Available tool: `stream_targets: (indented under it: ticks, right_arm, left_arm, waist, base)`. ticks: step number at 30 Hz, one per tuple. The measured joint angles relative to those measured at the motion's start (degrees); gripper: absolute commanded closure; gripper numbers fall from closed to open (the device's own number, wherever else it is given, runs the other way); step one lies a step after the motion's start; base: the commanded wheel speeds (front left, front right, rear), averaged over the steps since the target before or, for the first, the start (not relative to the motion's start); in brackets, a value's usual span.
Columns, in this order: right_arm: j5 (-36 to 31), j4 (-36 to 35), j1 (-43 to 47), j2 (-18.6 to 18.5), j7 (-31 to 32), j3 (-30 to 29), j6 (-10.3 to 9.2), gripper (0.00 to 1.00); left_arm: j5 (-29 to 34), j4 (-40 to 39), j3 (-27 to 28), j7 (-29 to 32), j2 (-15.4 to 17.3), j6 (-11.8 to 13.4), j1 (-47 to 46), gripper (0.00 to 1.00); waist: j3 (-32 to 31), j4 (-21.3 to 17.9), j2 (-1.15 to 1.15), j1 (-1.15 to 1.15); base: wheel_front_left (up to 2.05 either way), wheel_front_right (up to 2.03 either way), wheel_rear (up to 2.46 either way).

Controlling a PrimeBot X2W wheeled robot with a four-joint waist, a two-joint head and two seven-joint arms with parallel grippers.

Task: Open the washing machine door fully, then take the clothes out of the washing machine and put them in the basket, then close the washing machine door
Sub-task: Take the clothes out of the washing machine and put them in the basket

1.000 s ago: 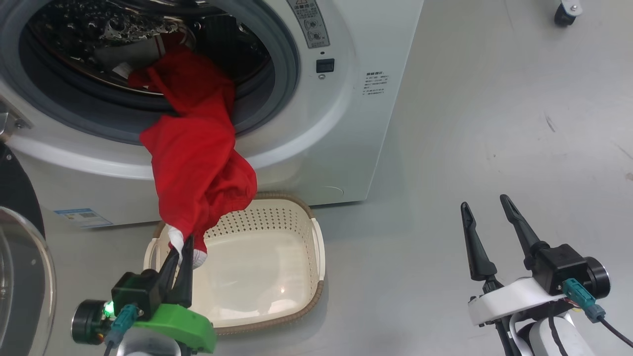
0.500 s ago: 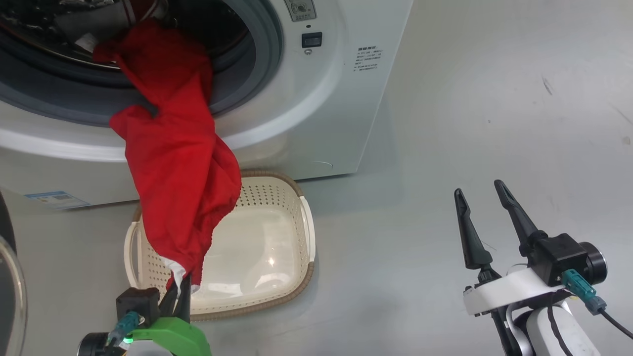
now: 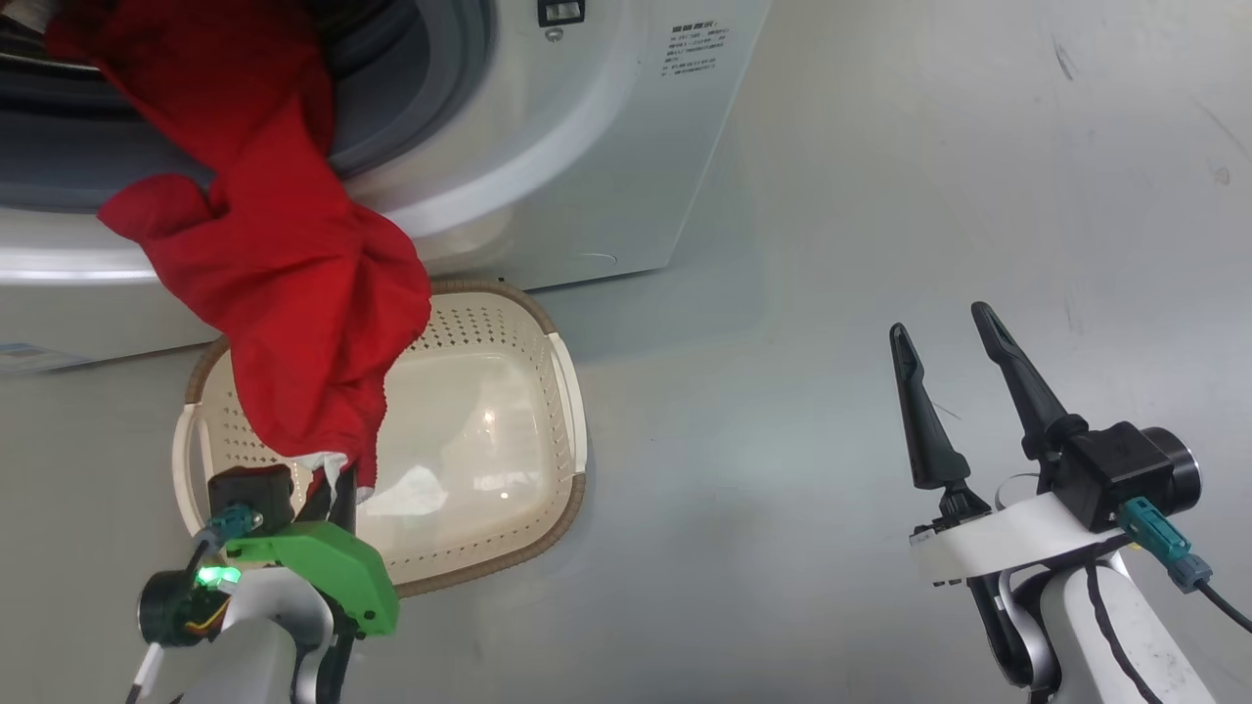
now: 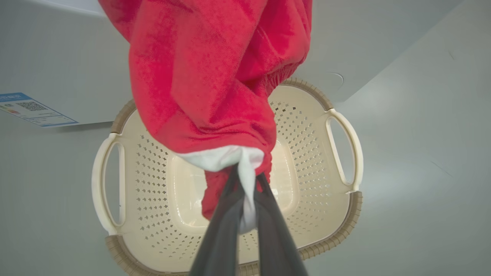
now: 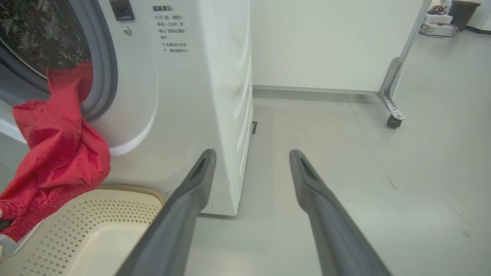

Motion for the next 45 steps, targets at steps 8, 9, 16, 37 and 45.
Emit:
stream_targets:
  ticks: [8,9,16,37,45]
  right_arm:
    - [0.01,-0.66,-2.18,0.31,-0.08,-0.02,0.51,0.0]
    - [0.03,-0.71,-2.46,0.43,-0.09,-0.03,0.51,0.0]
    - [0.19,-0.26,-4.04,0.86,-0.59,-0.34,0.53,0.0]
    - [0.25,2.97,-4.98,0.94,-1.3,-1.3,0.52,0.0]
    - [0.26,4.49,-4.97,0.86,-1.62,-2.12,0.51,0.0]
  left_arm:
    - [-0.44,5.93,1.24,-0.14,0.71,-0.97,-7.75,1.0]
    - [-0.44,6.69,1.35,-0.32,0.81,-1.12,-8.62,1.0]
    - [-1.57,13.1,2.67,-1.09,0.94,-2.02,-12.2,0.79]
    - [-3.02,23.66,3.54,-8.66,0.29,-3.98,-14.48,0.0]
    - [-2.92,24.97,3.42,-12.18,0.13,-4.37,-14.46,0.0]
  waist:
    - [4.52,-2.06,0.0,0.0]
    - [5.07,-2.3,0.0,0.0]
    - [8.11,-3.81,0.0,0.0]
    - [6.63,-2.86,0.0,0.0]
    - [4.23,-1.62,0.0,0.0]
  base:
    - [0.0,0.0,0.0]
    - [0.0,0.0,0.0]
    - [0.0,0.0,0.0]
    - [0.0,0.0,0.0]
    - [0.0,0.0,0.0]
